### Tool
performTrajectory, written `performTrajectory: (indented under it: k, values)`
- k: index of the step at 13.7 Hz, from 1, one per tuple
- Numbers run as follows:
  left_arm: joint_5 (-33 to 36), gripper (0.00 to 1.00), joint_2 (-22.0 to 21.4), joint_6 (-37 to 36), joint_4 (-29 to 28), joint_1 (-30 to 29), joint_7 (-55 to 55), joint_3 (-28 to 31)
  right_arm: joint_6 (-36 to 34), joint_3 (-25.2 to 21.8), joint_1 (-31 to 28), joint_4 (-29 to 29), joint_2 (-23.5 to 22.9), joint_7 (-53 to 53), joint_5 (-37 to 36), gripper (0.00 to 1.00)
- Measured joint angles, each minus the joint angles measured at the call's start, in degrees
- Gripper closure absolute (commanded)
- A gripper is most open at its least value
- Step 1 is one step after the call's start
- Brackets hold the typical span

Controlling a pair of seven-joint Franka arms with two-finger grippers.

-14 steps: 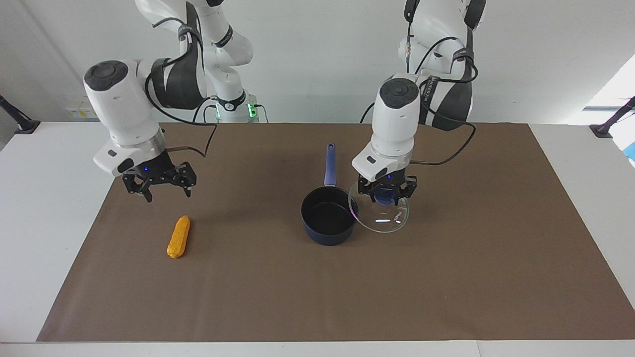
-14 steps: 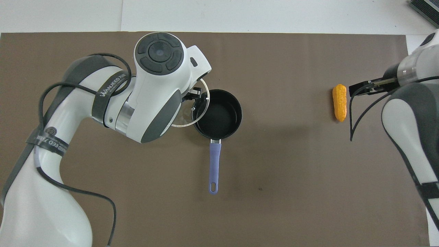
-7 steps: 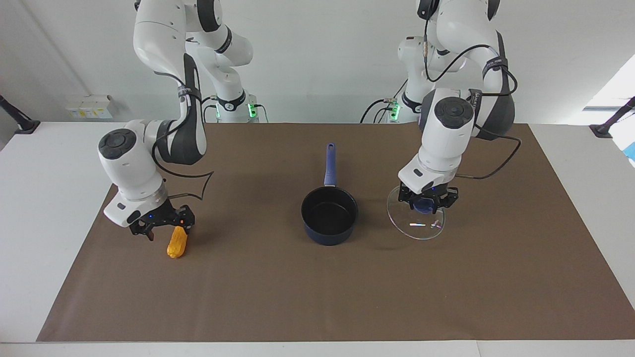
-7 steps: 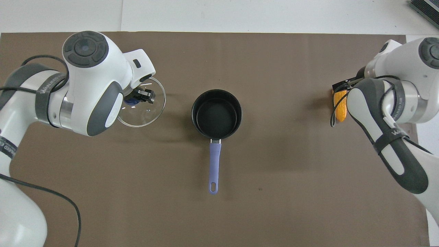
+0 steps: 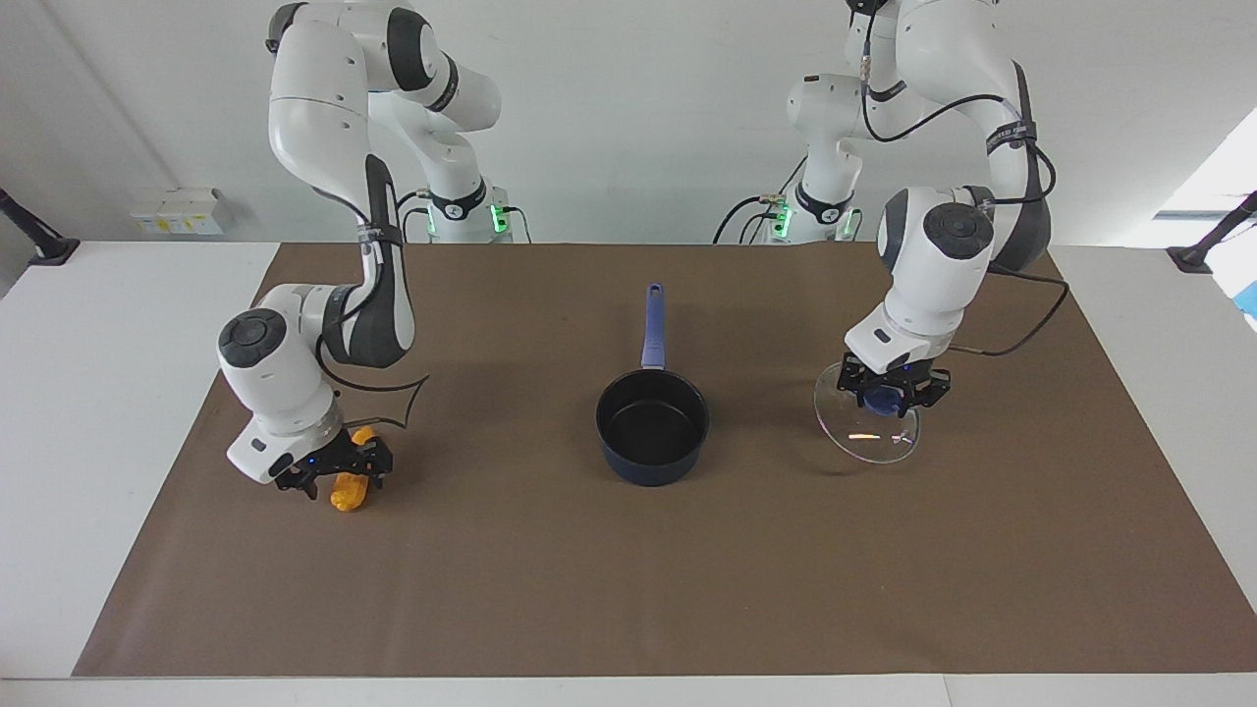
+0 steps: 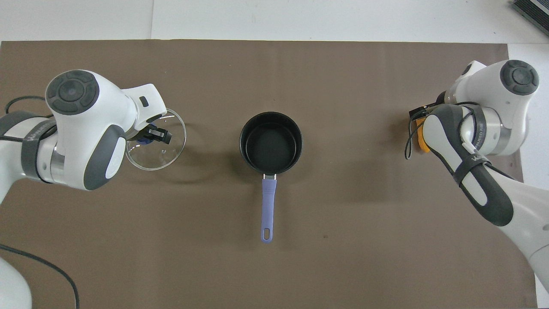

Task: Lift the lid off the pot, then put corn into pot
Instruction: 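Lift the lid off with the left gripper while the right gripper grasps the corn, then lower the lid with the left gripper while the right gripper carries the corn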

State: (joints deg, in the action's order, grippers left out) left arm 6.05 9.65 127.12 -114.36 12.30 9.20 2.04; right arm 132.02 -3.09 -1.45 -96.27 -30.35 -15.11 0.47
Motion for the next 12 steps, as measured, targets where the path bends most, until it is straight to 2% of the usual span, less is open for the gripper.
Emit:
performTrajectory:
  k: [2, 3, 4, 5, 6, 8, 9, 10, 12]
  values:
    - [0.00, 1.00, -0.03, 4.72, -4.02, -2.84, 3.70, 0.02, 0.00, 0.00, 0.07, -0.60, -0.04, 0.00, 0.60, 0.64]
    - [0.00, 1.00, 0.01, 6.99, -6.08, -4.05, 4.89, 0.03, 0.00, -0.04, 0.06, -0.81, -0.07, 0.00, 0.62, 1.00]
    - [0.00, 1.00, 0.03, 8.49, -7.61, -4.72, 5.57, 0.05, 0.00, -0.06, 0.05, -0.87, -0.07, 0.01, 0.64, 1.00]
    - [-0.02, 0.93, -0.04, 9.57, -8.54, -4.98, 6.01, -0.04, 0.00, -0.06, 0.05, -0.86, -0.06, 0.02, 0.67, 1.00]
    - [-0.02, 0.60, -0.09, 9.88, -8.73, -4.99, 6.11, -0.10, 0.00, -0.06, 0.05, -0.85, -0.06, 0.13, 0.69, 1.00]
    - [-0.02, 0.53, -0.09, 10.00, -8.74, -4.98, 6.31, -0.38, 0.00, -0.05, 0.07, -0.60, -0.05, 1.16, 0.72, 1.00]
    - [-0.02, 0.47, -0.09, 10.01, -8.74, -4.97, 6.35, -0.53, -0.01, 0.00, 0.14, -0.41, -0.02, 1.52, 0.72, 1.00]
    - [-0.02, 0.00, -0.09, 10.01, -8.74, -4.96, 6.38, -0.63, -0.20, 0.05, 0.25, -0.08, 0.11, 1.78, 0.72, 1.00]
    - [-0.02, 0.00, -0.09, 10.02, -8.74, -4.94, 6.49, -0.72, -2.52, 0.36, 0.66, 1.54, 0.91, 3.10, 0.72, 1.00]
